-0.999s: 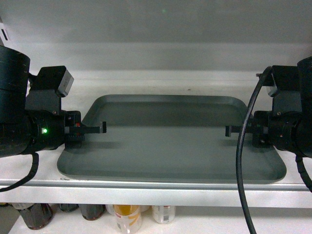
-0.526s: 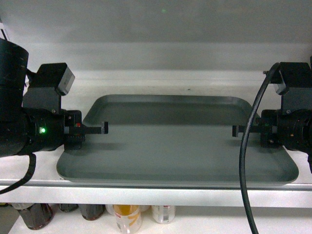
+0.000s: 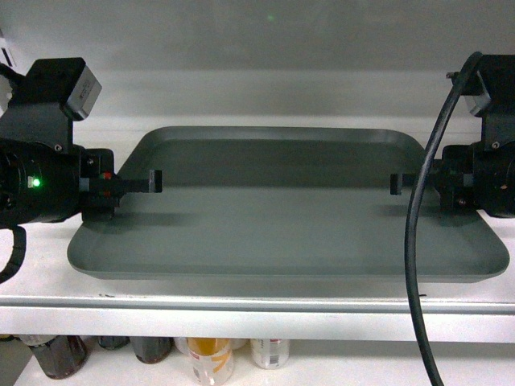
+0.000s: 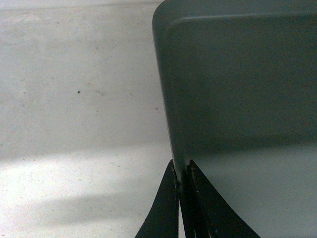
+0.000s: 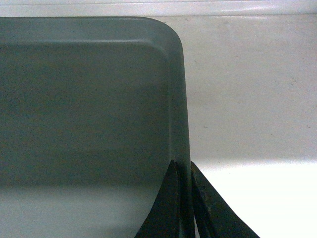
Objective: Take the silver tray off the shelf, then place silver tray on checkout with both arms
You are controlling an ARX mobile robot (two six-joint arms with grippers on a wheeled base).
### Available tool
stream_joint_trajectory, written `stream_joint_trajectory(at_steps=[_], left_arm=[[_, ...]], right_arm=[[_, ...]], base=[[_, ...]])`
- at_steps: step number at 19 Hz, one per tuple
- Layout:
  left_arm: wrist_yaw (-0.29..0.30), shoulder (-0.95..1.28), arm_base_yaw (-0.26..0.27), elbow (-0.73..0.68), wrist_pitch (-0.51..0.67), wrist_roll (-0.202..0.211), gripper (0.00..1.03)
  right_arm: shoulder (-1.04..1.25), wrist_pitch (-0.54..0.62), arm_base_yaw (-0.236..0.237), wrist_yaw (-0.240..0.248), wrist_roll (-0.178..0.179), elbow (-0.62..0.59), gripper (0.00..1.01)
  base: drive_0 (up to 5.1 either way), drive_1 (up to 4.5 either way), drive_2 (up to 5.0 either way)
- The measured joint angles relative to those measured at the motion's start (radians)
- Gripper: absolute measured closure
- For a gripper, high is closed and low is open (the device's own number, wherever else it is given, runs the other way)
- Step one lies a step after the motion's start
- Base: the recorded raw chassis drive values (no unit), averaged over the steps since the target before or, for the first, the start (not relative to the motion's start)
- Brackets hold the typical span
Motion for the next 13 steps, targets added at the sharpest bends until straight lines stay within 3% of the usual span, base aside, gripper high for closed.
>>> stream_joint_trajectory(at_steps=[5, 13], left_arm=[[-0.010, -0.105, -0.001, -0.018, -0.057, 0.007, 1.00], [-0.015, -0.107, -0.002, -0.030, -0.038, 0.013, 1.00]], right_arm=[[-0.129, -0.086, 0.012, 0.006, 0.000, -0.018, 0.98], [-0.129, -0.097, 0.011, 0.008, 0.005, -0.018, 0.98]], base=[[0.0, 0.00, 0.0], [0.0, 0.00, 0.0]])
